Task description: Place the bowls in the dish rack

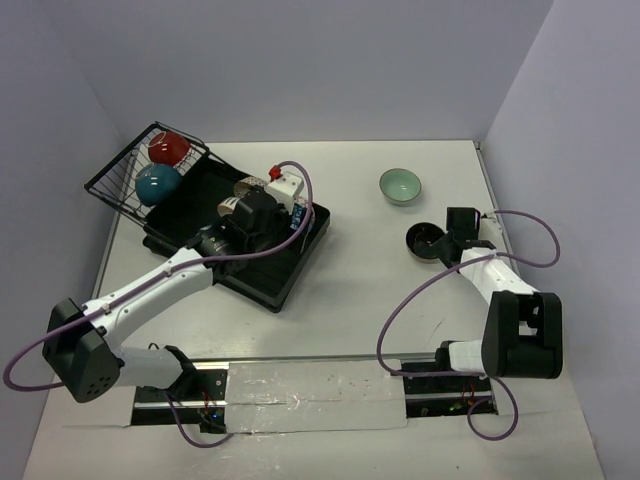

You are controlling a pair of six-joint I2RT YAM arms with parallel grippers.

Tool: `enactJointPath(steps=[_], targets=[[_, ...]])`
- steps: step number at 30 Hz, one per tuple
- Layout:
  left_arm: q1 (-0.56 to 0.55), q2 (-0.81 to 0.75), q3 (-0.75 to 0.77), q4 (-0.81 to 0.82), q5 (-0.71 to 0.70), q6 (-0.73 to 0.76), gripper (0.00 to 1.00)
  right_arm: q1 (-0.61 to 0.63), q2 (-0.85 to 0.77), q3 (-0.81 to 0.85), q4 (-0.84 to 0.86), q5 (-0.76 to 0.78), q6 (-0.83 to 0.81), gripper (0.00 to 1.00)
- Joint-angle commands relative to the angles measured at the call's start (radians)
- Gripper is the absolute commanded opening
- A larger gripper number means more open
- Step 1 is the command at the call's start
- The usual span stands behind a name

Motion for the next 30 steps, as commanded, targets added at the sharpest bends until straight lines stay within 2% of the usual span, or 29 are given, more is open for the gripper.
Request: enactJointPath(steps=[1,4,9,11,15,18,19,21,22,25,27,28,30], targets=[[-0.007,-0.04,0.013,-0.009,-0.029,0.014,0.99,0.004,0.014,0.015,0.059,0.013,0.003,0.39],[-0.007,-0.054,0.015,-0.018,-0.054,0.001,0.99,0.03,0.005,0.015,0.059,0.044,-0.008,0.25],[-0.008,-0.06,0.027,-0.059,-0.11,-0.036,0.99,0.068,-0.012,0.026,0.037,0.11,-0.026,0.08],[-0.005,-0.06,0.028,-0.079,-0.144,-0.056,0.99,0.127,-0.035,0.035,0.022,0.148,-0.036,0.0],[0.022,-0.083,0.035,-0.102,-0.133,-0.127,0.99,0.263,-0.098,0.067,-0.032,0.306,-0.082,0.0],[0.112,-0.111,0.044,-0.127,-0.056,-0.214,0.99,0.39,-0.178,0.091,-0.041,0.398,-0.155,0.0],[0.183,-0.118,0.05,-0.134,-0.027,-0.255,0.99,0.425,-0.227,0.095,-0.038,0.427,-0.178,0.0],[0.252,-0.141,0.051,-0.154,0.061,-0.289,0.99,0.546,-0.273,0.107,-0.005,0.484,-0.276,0.0],[0.308,-0.15,0.047,-0.156,0.085,-0.309,0.99,0.591,-0.308,0.114,0.003,0.555,-0.302,0.0],[0.375,-0.195,0.035,-0.158,0.12,-0.322,0.99,0.776,-0.333,0.154,0.1,0.693,-0.477,0.0],[0.404,-0.207,0.024,-0.158,0.123,-0.326,0.99,0.914,-0.306,0.168,0.23,0.757,-0.665,0.0],[0.436,-0.219,0.021,-0.158,0.126,-0.326,0.99,0.956,-0.287,0.173,0.353,0.818,-0.81,0.0],[0.473,-0.236,0.007,-0.162,0.14,-0.331,0.99,1.022,-0.208,0.179,0.477,0.855,-0.969,0.0]])
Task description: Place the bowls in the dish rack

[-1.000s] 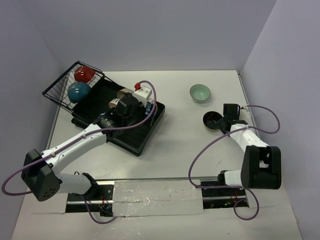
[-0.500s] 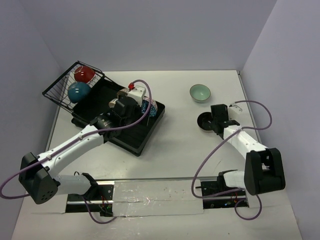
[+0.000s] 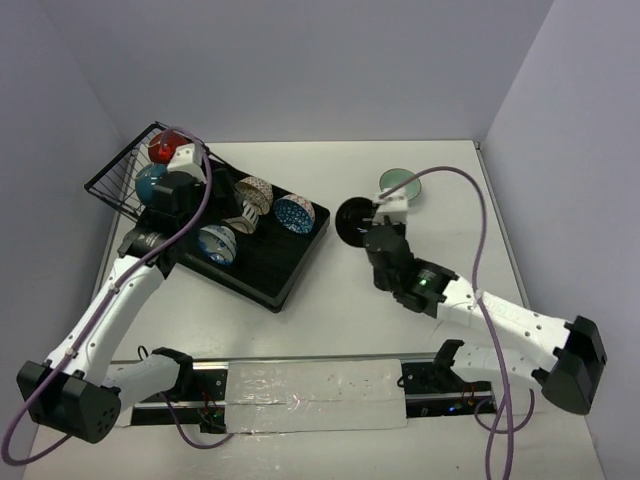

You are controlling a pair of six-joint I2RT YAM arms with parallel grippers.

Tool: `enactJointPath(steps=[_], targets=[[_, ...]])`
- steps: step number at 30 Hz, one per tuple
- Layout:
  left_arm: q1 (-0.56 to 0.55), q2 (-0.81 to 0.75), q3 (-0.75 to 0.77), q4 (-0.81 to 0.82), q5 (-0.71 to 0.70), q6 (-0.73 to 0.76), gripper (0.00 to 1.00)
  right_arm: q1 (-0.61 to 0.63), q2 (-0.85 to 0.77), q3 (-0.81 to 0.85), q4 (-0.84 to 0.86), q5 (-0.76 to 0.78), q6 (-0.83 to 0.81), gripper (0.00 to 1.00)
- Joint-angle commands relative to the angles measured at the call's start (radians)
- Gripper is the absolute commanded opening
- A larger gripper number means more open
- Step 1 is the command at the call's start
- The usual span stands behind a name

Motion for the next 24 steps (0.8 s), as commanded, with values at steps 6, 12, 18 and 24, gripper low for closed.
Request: enactJointPath(steps=[6,12,18,24], targets=[[0.166,-0.148,-0.073,0.028,0.038,-0.027,0.99,0.245,0.335,0.075,0.929,0.261,-0.948,0.0],[0.169,-0.227,-0.145,0.052,-0.035,0.004,0.99,0.327,0.597,0.17,1.373,0.218,-1.387,0.0],[0.168,-0.293,-0.2,0.051,-0.088,0.013,0.99,0.355,0.769,0.242,1.527,0.174,-1.548,0.0],[0.169,-0.293,-0.202,0.049,-0.081,0.01,0.99,0.356,0.846,0.259,1.508,0.139,-1.539,0.0]])
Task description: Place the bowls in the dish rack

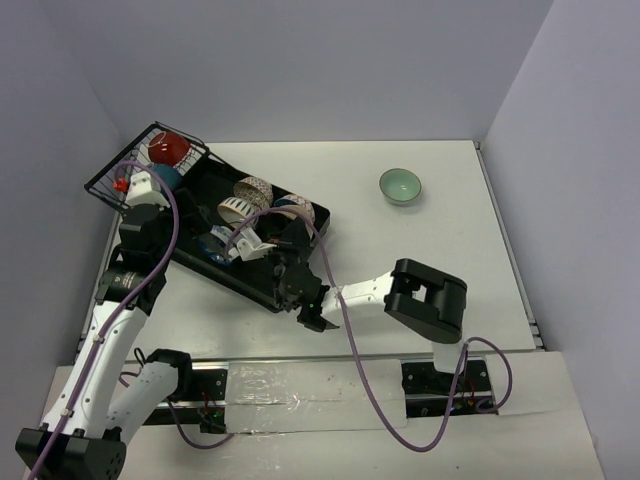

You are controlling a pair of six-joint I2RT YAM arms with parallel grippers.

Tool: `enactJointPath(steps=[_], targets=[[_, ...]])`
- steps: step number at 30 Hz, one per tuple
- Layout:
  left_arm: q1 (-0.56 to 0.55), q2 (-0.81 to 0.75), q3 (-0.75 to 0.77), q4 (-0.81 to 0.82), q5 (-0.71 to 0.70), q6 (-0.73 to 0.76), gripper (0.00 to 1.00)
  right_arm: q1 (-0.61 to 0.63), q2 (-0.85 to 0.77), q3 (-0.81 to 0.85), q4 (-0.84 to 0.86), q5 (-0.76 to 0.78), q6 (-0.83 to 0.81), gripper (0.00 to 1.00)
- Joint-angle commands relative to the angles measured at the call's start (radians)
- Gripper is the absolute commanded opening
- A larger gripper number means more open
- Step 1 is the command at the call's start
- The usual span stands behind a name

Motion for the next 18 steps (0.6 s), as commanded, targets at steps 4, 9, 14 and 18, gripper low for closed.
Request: enactJointPath(steps=[4,9,14,18], targets=[[0.003,-0.015,-0.001,0.027,-0.027,0.015,0.99,-0.002,0.028,0.049,0.116,-0.061,0.019,0.0],[0.005,-0.013,-0.003,0.023,-0.037,0.014,0.99,-0.005,0.071,0.063,0.082,-0.081,0.035,0.0],[0.005,-0.021,-0.006,0.023,-0.042,0.01,0.99,-0.014,0.121,0.098,0.044,-0.078,0.049,0.0],[0.005,-0.024,-0.008,0.021,-0.046,0.012,0.99,-0.028,0.163,0.13,0.032,-0.062,0.049,0.0]])
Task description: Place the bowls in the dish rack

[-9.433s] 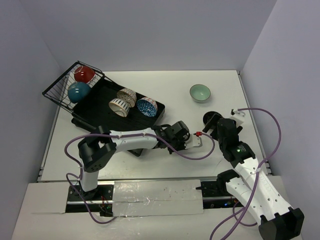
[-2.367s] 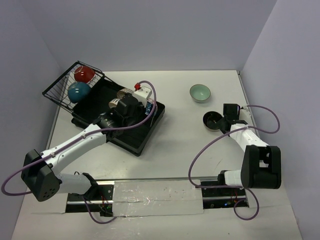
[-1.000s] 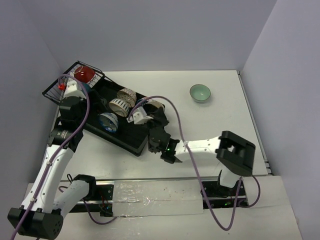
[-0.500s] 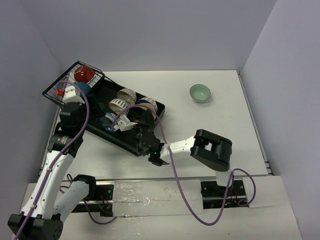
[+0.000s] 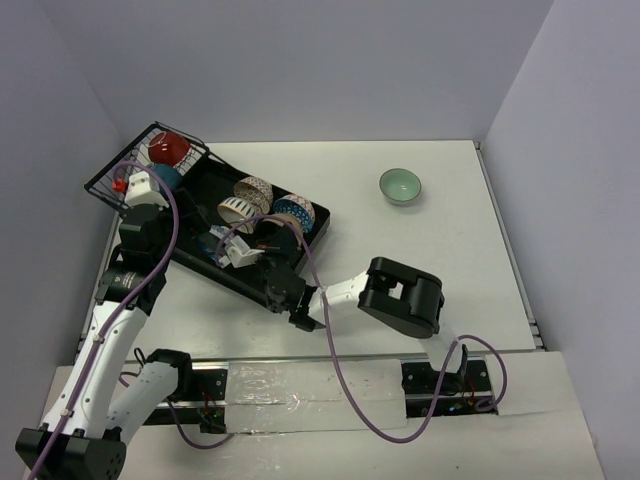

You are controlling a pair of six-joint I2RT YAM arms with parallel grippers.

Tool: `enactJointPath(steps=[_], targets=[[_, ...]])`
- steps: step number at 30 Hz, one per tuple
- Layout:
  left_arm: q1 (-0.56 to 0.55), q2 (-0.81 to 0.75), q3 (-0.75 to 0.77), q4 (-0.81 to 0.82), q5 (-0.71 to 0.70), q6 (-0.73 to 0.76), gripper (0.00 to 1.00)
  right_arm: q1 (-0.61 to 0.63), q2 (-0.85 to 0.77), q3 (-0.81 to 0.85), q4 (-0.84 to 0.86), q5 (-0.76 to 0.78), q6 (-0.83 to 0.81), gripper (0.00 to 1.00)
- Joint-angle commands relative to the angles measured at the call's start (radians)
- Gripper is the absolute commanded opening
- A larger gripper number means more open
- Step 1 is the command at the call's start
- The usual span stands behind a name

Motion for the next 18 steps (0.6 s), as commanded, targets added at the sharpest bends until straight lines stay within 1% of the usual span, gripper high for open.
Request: enactJointPath(steps=[1,9,12,18], targets=[[0.005,-0.023,-0.007,0.019,-0.015,0.011,0.99,-0.02,0.015,0.088,0.061,-0.001,0.009,0.0],[0.005,-0.022,-0.009,0.016,-0.023,0.009,0.99,-0.044,0.066,0.122,0.094,0.056,-0.035,0.0],[0.005,-0.025,-0.007,0.016,-0.026,0.012,0.99,-0.051,0.089,0.122,0.159,0.068,-0.092,0.0],[0.005,-0.028,-0.009,0.016,-0.031,0.012,0.99,-0.054,0.135,0.125,0.231,0.071,-0.17,0.0]])
